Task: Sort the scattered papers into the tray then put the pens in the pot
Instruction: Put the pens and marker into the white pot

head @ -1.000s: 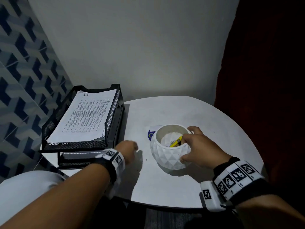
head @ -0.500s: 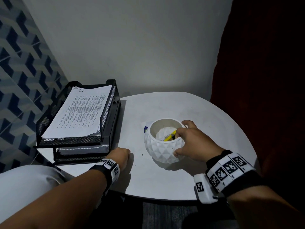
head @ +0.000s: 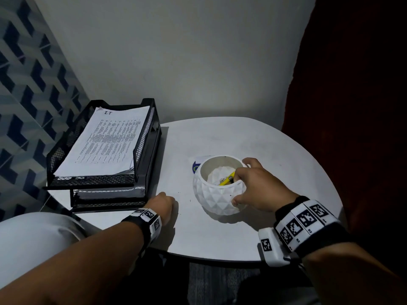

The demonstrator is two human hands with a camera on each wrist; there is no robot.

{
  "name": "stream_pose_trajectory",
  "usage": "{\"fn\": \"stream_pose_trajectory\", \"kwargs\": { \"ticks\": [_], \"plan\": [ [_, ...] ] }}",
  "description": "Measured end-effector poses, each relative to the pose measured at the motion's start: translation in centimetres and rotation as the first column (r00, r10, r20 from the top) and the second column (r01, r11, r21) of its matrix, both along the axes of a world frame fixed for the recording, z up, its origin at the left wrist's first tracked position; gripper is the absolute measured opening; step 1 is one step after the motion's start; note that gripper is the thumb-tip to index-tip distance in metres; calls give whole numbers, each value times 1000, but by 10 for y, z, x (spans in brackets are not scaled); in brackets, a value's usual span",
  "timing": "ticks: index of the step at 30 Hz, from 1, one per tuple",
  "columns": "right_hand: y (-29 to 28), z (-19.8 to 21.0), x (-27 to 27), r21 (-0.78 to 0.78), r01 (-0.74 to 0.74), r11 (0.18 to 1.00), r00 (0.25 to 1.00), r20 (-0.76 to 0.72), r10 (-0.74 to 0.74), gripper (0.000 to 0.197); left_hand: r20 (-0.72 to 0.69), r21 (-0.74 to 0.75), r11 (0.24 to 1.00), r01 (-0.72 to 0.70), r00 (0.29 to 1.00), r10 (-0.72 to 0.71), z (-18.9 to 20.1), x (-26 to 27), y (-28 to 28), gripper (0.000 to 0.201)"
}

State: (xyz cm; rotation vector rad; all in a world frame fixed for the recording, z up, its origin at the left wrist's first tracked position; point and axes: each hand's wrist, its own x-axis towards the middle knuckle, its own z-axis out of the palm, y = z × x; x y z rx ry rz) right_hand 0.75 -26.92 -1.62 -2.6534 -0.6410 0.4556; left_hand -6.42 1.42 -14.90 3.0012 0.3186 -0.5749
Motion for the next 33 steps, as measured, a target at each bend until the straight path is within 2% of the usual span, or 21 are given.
{"fn": "stream_pose_trajectory", "kwargs": {
  "ticks": [2, 4, 5, 7, 8, 9, 12, 14, 16, 18, 20, 24, 29, 33],
  "plan": [
    [0, -1, 0, -2, -4, 1000, 1000, -2, 4, 44, 133, -154, 980, -126, 980, 147, 9, 5, 0, 17],
    [0, -1, -1, -7, -6, 1000, 1000, -3, 6, 44, 284, -387, 889, -245, 885, 368, 28, 18, -2, 15],
    [0, 0, -1, -8, -5, 1000, 1000, -5, 5, 44, 339, -507, 825, -249, 823, 456, 42, 26, -5, 19],
    [1, 0, 0, -4, -1, 1000, 1000, -8, 1, 43, 403, -706, 695, -136, 730, 552, 75, 41, -16, 26],
    [2, 0, 0, -3, 0, 1000, 1000, -11, 0, 43, 426, -754, 654, -57, 715, 554, 91, 45, -25, 28],
    [3, 0, 0, 0, -2, 1000, 1000, -12, 2, 43, 463, -762, 647, 25, 721, 516, 105, 47, -35, 29],
    [4, 2, 0, 13, 0, 1000, 1000, -2, 0, 43, 576, -597, 772, 220, 787, 222, 129, 42, -65, 18],
    [3, 5, 0, 26, 17, 1000, 1000, 6, -17, 43, 554, -517, 808, 282, 830, 64, 128, 34, -73, 12],
    [0, 7, 1, 43, 36, 998, 999, 13, -36, 43, 516, -475, 810, 343, 854, -59, 120, 28, -74, 18],
    [-4, 9, 2, 44, 43, 998, 999, 26, -44, 45, 532, -337, 827, 450, 815, -227, 112, 28, -73, 34],
    [-5, 9, 3, 50, 44, 998, 998, 35, -46, 43, 494, -186, 851, 491, 796, -350, 108, 30, -73, 49],
    [-8, 9, 7, 138, 89, 986, 995, 37, -95, 50, 449, -111, 904, 412, 833, -324, 110, 42, -65, 52],
    [-16, 11, 15, 157, 140, 978, 989, 28, -146, 55, 388, -106, 985, 135, 918, -84, 111, 68, -27, 47],
    [-19, 7, 15, 142, 124, 982, 992, -8, -124, 53, 341, -130, 986, -102, 929, 141, 101, 85, 1, 44]
  ]
}}
